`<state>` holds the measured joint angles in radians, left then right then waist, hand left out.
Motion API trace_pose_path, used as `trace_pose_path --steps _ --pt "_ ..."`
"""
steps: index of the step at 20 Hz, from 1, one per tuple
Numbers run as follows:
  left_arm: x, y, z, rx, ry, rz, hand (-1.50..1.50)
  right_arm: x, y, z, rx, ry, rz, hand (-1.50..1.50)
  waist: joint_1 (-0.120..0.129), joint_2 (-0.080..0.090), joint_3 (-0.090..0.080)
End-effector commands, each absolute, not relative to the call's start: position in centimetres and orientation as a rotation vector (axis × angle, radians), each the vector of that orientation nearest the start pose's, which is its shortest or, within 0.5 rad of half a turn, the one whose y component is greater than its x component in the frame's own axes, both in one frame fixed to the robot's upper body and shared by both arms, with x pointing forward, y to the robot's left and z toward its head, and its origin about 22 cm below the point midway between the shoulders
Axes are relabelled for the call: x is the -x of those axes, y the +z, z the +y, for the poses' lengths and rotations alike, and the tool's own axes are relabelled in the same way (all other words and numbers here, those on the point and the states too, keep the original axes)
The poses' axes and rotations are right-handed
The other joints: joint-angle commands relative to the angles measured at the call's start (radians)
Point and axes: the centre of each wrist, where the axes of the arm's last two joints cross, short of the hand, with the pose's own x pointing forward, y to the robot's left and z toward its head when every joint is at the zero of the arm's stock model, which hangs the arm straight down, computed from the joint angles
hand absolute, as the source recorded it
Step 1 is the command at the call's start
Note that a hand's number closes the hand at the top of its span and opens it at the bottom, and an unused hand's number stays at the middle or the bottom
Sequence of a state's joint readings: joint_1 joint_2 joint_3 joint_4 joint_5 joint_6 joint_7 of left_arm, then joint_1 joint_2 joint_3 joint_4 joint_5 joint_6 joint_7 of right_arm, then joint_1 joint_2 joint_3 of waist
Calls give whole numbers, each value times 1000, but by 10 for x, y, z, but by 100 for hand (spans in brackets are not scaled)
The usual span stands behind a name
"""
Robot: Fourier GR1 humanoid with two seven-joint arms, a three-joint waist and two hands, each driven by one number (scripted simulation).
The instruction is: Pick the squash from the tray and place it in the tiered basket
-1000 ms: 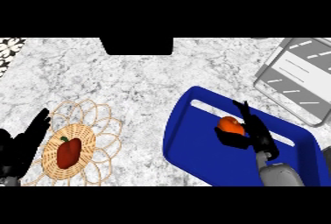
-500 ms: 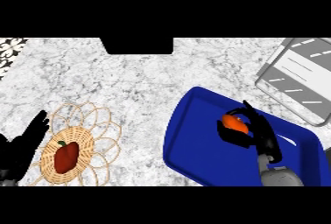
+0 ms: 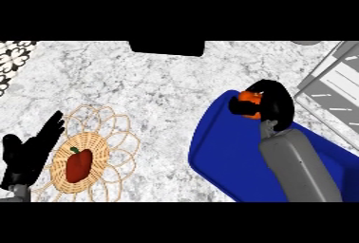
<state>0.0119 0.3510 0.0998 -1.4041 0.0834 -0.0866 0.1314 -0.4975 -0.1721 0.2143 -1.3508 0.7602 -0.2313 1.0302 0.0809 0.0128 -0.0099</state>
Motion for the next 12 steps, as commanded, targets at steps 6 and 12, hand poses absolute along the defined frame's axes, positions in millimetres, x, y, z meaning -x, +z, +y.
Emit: trace_pose_path --steps 6,12 --pt "-241 -7 338 -224 -150 -1224 0 -402 186 -109 1477 149 -922 150 7 -4 2" --pt "-229 -15 356 -245 -106 -1208 0 -417 239 -71 1563 69 -936 150 -19 -4 6"
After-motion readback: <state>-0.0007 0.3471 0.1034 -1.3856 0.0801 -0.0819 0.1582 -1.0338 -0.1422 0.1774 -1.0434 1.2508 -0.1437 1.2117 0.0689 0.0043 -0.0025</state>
